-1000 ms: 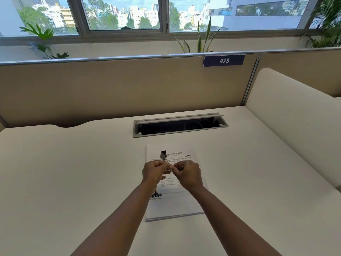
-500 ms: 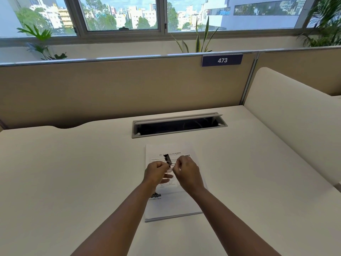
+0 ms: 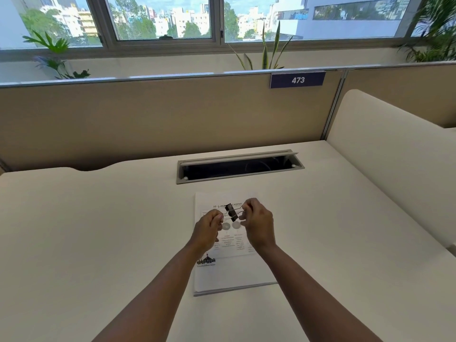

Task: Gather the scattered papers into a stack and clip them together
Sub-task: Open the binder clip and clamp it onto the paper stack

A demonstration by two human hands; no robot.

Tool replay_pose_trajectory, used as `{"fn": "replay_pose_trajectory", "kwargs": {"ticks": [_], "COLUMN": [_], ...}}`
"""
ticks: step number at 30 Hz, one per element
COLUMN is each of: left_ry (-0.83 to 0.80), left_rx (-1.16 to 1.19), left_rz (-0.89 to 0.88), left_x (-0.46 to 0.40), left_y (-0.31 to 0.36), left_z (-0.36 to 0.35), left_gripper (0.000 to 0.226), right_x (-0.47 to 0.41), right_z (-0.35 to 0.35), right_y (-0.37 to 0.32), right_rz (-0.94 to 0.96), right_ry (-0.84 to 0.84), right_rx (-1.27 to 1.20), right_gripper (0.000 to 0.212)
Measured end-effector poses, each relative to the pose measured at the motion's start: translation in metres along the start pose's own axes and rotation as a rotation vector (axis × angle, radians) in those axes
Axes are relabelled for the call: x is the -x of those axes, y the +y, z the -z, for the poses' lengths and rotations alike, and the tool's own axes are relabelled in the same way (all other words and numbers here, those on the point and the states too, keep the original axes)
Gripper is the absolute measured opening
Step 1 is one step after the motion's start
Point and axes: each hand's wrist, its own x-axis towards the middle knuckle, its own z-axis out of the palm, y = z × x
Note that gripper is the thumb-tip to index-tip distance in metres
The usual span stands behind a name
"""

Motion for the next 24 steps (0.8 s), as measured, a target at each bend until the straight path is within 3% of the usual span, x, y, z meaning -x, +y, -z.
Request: {"fn": "replay_pose_trajectory", "kwargs": {"ticks": [6,16,24], "left_ry": [-0.119,-0.273,-0.319], "left_rx": [0.093,0.208,0.347], "left_rz": [0.001,0.055,0.079], "left_x": [0.000,0.003,0.000], "left_y": [0.003,0.001,0.009], "left_z": [0.005,0.014,0.007], "left_gripper": [0.027,0.027,0.027], "right_x": [-0.008,-0.015,-0.012], "right_z": [0.004,0.011,0.013], "right_y": [-0.001,0.005,0.004], "right_rz": [-0.139,-0.450,-0.524], "right_ry": [-0.004,-0.235,-0.348], "right_rx": [-0.210,-0.570,-0.661], "right_gripper": [0.017,0.031,0.031]}}
